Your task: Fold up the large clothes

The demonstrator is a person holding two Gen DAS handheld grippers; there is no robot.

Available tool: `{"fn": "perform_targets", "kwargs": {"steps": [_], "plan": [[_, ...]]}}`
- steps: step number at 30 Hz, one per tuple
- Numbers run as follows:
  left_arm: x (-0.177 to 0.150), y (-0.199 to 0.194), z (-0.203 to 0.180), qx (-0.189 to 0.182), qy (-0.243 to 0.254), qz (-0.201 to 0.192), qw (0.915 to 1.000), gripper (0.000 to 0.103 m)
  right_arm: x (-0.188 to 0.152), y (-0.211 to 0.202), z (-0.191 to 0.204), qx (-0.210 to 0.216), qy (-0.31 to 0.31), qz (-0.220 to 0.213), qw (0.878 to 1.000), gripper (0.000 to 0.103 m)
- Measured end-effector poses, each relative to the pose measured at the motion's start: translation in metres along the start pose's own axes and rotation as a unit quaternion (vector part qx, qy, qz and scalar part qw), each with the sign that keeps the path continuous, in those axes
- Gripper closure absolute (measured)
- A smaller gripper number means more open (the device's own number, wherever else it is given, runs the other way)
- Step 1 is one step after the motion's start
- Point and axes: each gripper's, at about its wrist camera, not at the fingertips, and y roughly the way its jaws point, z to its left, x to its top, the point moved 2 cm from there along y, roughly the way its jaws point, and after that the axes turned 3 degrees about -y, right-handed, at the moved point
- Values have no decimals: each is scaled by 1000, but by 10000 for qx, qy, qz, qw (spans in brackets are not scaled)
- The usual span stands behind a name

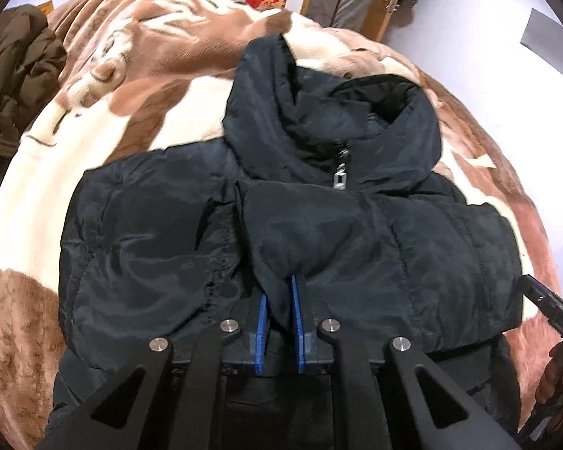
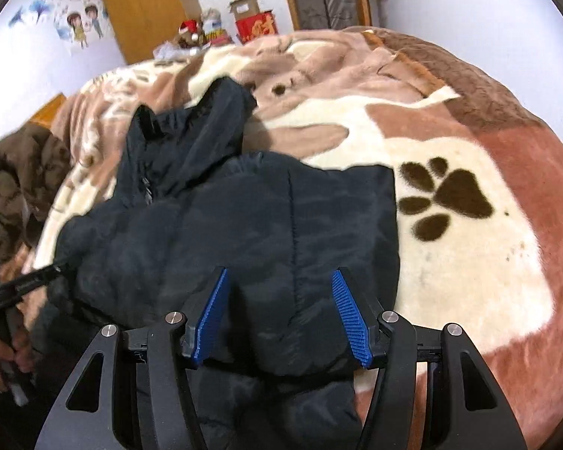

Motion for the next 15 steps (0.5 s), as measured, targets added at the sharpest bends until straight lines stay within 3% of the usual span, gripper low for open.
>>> {"fn": "perform_targets", "kwargs": {"steps": [3, 15], "plan": [[-5, 8, 3, 80, 26, 25, 10000, 90, -4, 18, -2, -14, 25, 245, 9997, 59], [-16, 31, 1, 375, 338, 97, 9987, 88, 1, 37, 1, -120, -321, 557, 9979, 59]]}}
